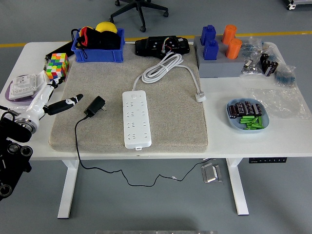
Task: Pull the plug out,throw it away,press the button
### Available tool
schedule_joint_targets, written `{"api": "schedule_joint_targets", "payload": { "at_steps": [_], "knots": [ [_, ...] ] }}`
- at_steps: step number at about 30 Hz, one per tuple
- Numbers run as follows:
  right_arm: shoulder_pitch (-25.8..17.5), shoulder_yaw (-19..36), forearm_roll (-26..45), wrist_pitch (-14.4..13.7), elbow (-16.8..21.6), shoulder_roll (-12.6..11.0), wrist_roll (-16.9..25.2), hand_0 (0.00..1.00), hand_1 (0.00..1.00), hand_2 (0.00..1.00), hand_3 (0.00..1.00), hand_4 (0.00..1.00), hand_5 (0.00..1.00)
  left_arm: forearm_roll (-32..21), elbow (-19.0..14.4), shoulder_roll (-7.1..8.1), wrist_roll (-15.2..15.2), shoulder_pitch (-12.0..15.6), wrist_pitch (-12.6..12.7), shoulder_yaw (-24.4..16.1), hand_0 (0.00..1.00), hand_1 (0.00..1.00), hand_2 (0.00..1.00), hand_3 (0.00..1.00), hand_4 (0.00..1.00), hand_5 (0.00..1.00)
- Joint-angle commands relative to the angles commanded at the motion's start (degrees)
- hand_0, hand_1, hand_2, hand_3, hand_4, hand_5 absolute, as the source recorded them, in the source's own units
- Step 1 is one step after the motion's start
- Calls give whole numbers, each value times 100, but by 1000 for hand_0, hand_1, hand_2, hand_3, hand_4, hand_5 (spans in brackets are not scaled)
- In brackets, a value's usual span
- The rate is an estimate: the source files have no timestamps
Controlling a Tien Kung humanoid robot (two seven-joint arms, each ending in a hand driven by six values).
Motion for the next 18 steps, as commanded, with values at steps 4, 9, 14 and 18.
{"api": "schedule_joint_targets", "payload": {
  "at_steps": [4, 9, 14, 18],
  "knots": [
    [8, -58, 61, -51, -8, -21, 21, 767, 729, 724, 713, 883, 658, 1, 17, 23, 21, -20, -13, 29, 994, 998, 997, 976, 863, 616],
    [9, -163, 153, -135, -8, -72, 39, 767, 729, 724, 713, 883, 658, -17, 66, 28, 15, -4, -9, 18, 994, 998, 997, 976, 863, 616],
    [-21, -171, 147, -183, -28, -84, 76, 767, 729, 724, 713, 883, 658, -12, 113, 42, 12, 131, -19, -32, 995, 998, 997, 976, 863, 614],
    [-43, -122, 83, -188, -62, -70, 94, 767, 729, 724, 713, 883, 658, 11, 100, 72, 15, 250, -21, -75, 990, 998, 997, 976, 864, 619]
  ]
}}
